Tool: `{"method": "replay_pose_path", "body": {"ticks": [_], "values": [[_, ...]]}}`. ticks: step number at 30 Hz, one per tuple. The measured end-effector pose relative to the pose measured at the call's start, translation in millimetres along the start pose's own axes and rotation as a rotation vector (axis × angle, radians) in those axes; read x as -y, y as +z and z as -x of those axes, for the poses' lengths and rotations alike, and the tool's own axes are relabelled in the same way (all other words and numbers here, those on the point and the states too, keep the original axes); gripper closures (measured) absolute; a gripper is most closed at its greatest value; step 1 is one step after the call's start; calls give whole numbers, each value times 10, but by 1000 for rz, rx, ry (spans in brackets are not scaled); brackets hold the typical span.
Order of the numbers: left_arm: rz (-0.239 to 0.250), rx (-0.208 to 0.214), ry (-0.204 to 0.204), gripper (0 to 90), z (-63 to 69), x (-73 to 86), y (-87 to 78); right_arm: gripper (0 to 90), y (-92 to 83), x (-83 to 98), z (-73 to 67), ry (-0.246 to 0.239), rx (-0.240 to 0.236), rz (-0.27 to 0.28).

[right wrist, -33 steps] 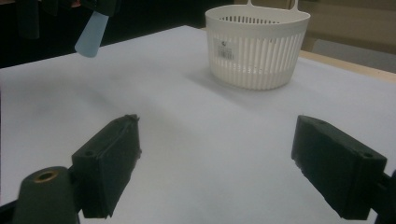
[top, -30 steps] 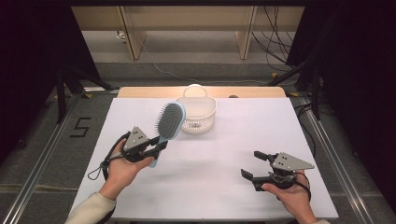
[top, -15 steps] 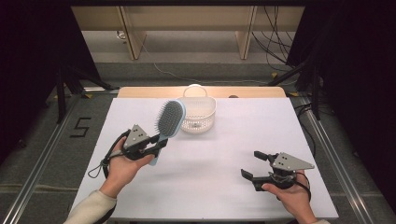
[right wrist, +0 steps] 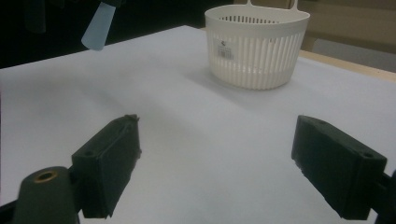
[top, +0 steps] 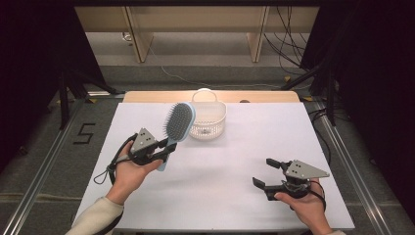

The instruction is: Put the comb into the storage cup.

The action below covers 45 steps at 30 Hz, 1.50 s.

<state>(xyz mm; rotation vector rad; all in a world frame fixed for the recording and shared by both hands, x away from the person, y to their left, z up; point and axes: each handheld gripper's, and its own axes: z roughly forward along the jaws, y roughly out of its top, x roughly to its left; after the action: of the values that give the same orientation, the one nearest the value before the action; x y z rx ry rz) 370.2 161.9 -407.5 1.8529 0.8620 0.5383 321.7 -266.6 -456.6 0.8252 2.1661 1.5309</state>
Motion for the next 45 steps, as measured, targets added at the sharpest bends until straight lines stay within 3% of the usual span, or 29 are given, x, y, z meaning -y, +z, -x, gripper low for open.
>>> {"method": "replay_pose_path", "body": {"ticks": [45], "values": [[15, -9, 2, 699, -62, -133, 112, 162, 1, 2, 1, -1, -1, 0]]}}
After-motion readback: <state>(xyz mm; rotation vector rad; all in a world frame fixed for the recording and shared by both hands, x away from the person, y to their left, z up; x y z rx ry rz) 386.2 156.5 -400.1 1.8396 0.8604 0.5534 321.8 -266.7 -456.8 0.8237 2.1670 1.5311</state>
